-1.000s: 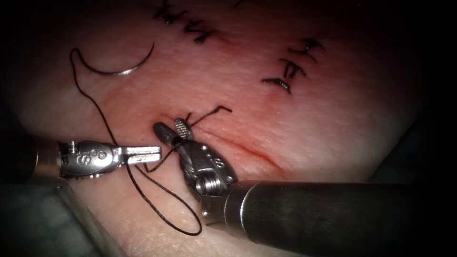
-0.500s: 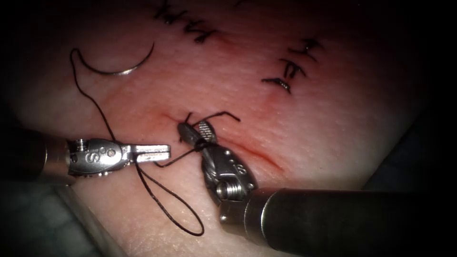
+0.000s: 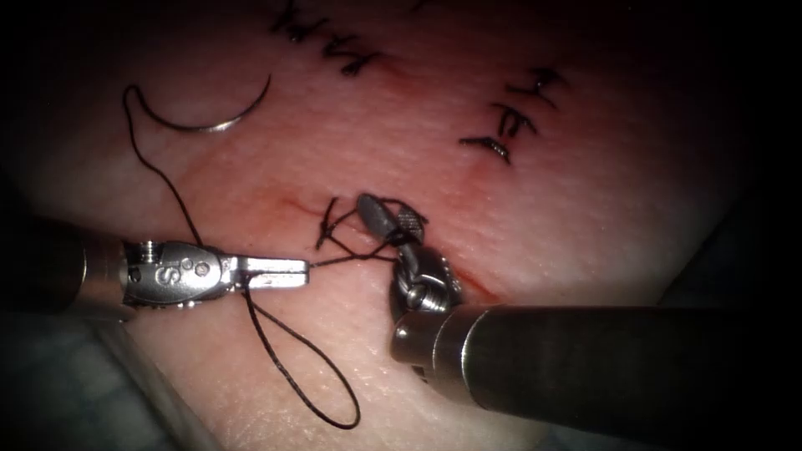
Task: Wound Closure
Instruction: With the right gripper grab the suture tail
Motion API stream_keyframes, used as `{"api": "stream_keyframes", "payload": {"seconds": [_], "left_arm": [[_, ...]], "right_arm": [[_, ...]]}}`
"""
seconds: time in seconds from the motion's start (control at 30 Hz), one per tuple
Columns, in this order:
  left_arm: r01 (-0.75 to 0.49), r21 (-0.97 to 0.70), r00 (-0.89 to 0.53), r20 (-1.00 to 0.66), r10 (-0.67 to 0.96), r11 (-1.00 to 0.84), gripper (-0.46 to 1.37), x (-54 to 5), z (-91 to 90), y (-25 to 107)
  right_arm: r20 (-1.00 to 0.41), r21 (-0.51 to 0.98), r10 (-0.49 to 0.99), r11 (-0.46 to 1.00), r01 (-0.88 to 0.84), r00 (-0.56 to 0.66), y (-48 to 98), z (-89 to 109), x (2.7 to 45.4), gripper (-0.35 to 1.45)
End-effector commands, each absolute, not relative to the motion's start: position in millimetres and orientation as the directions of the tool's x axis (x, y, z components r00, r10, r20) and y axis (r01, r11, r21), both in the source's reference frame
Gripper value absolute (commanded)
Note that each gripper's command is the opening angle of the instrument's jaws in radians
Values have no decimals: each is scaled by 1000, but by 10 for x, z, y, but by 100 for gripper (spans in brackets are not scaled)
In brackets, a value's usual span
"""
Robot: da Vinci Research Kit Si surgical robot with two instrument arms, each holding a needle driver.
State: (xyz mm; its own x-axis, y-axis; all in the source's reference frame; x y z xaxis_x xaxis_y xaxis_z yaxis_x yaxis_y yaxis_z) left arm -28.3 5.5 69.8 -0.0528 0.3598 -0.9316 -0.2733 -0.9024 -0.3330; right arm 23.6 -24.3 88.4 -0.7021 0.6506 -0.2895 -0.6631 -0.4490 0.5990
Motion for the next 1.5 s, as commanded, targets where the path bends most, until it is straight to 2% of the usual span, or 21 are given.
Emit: {"api": "stream_keyframes", "payload": {"seconds": [0.03,0.07,0.17,0.27,0.3,0.37,0.63,0.87,0.97,1.0,1.03,1.1,1.13,1.33,1.5], "left_arm": [[-265,-334,-52,-932,359,-905,-35,-283,698,54],[-264,-333,-52,-932,358,-905,-35,-284,698,53],[-263,-331,-52,-933,356,-906,-35,-285,699,51],[-260,-330,-52,-934,355,-907,-35,-286,700,49],[-259,-330,-52,-934,355,-908,-35,-286,700,49],[-258,-330,-51,-934,354,-908,-35,-285,699,48],[-251,-330,-50,-935,352,-910,-35,-286,694,43],[-244,-326,-52,-936,349,-913,-35,-287,695,37],[-243,-325,-52,-936,347,-914,-35,-288,695,35],[-242,-324,-52,-937,346,-914,-35,-288,695,34],[-241,-324,-52,-937,346,-915,-35,-287,695,34],[-241,-324,-52,-937,346,-915,-35,-287,695,33],[-243,-324,-53,-937,346,-914,-35,-286,695,33],[-253,-328,-54,-934,352,-910,-35,-286,696,35],[-268,-336,-55,-930,362,-903,-35,-288,701,45]], "right_arm": [[-288,599,652,-449,-663,-701,-241,883,236,86],[-287,596,651,-452,-663,-703,-238,882,238,97],[-289,597,647,-455,-661,-706,-236,879,241,100],[-297,598,643,-451,-663,-706,-234,878,244,91],[-294,601,646,-448,-662,-704,-233,880,245,77],[-289,607,651,-442,-660,-702,-232,882,245,67],[-304,610,648,-431,-665,-698,-227,899,243,69],[-309,606,649,-429,-670,-695,-220,904,242,57],[-310,607,649,-428,-670,-695,-221,904,242,47],[-312,603,653,-426,-675,-691,-221,904,242,38],[-317,599,654,-424,-679,-687,-222,904,242,22],[-327,591,650,-426,-685,-686,-222,904,242,-25],[-339,579,644,-432,-691,-686,-221,903,242,-35],[-380,540,647,-425,-727,-661,-219,902,242,-35],[-433,529,687,-331,-781,-584,-219,900,243,-35]]}}
